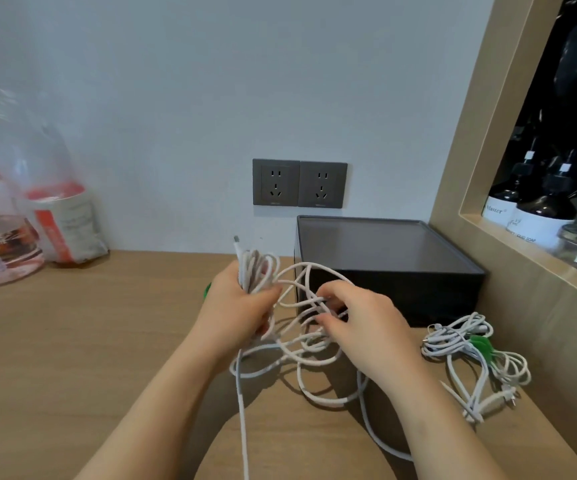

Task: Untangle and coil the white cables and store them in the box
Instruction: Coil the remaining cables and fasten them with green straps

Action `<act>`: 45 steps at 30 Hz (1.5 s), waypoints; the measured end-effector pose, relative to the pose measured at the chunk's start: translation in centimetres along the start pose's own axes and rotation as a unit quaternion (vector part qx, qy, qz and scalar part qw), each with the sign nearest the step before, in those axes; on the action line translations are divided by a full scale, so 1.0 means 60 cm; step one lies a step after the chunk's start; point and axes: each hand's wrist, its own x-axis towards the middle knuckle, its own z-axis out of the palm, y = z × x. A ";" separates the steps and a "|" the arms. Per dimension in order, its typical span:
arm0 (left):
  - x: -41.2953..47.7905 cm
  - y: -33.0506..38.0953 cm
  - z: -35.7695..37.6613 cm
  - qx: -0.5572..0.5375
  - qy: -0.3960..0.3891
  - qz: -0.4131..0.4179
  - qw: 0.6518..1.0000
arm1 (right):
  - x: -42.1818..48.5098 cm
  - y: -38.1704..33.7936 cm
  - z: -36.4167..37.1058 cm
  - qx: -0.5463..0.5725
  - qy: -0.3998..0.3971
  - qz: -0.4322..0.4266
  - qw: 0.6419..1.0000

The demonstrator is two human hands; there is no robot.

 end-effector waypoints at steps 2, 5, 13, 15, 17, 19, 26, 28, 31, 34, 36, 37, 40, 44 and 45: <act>-0.001 0.008 -0.007 0.096 -0.021 0.008 0.995 | 0.004 0.007 -0.014 -0.034 0.048 -0.033 0.998; 0.000 0.030 -0.008 0.203 -0.027 0.049 0.978 | 0.009 0.017 -0.039 -0.036 0.061 -0.062 0.996; -0.005 0.066 0.004 0.133 -0.020 0.056 0.989 | 0.000 0.005 -0.092 -0.003 0.177 -0.027 0.984; -0.013 0.059 0.010 0.104 -0.034 0.030 0.994 | -0.003 0.004 -0.090 -0.029 0.181 -0.011 0.983; -0.020 0.053 0.015 0.076 -0.048 0.015 0.996 | -0.006 0.004 -0.086 -0.087 0.148 -0.001 0.985; -0.023 0.046 0.017 0.072 -0.064 0.014 0.995 | -0.004 0.002 -0.080 -0.112 0.088 0.003 0.990; -0.017 0.023 0.023 0.061 -0.087 0.024 0.994 | 0.012 0.005 -0.042 -0.023 0.003 0.003 1.000; -0.014 0.015 0.023 0.042 -0.067 0.020 0.997 | 0.015 0.013 -0.034 0.061 0.020 -0.005 0.998; -0.008 0.005 0.022 0.018 -0.047 0.004 0.999 | 0.012 0.012 -0.027 0.184 0.077 -0.006 0.980; -0.002 -0.003 0.014 -0.005 -0.038 -0.007 0.999 | 0.011 0.011 -0.024 0.286 0.130 -0.001 0.949; 0.003 -0.007 0.006 -0.018 -0.018 -0.012 1.000 | 0.011 0.012 -0.025 0.365 0.123 0.033 0.922; 0.006 -0.009 0.001 -0.025 -0.003 -0.015 1.000 | 0.012 0.013 -0.026 0.408 0.118 0.052 0.904; 0.011 -0.014 -0.013 -0.056 0.028 -0.033 0.997 | 0.016 0.022 -0.035 0.519 0.152 0.090 0.836; 0.012 -0.017 -0.016 -0.054 0.032 -0.046 0.997 | 0.020 0.034 -0.056 0.661 0.182 0.112 0.720; 0.012 -0.019 -0.015 -0.045 0.036 -0.046 0.997 | 0.019 0.032 -0.058 0.690 0.172 0.115 0.694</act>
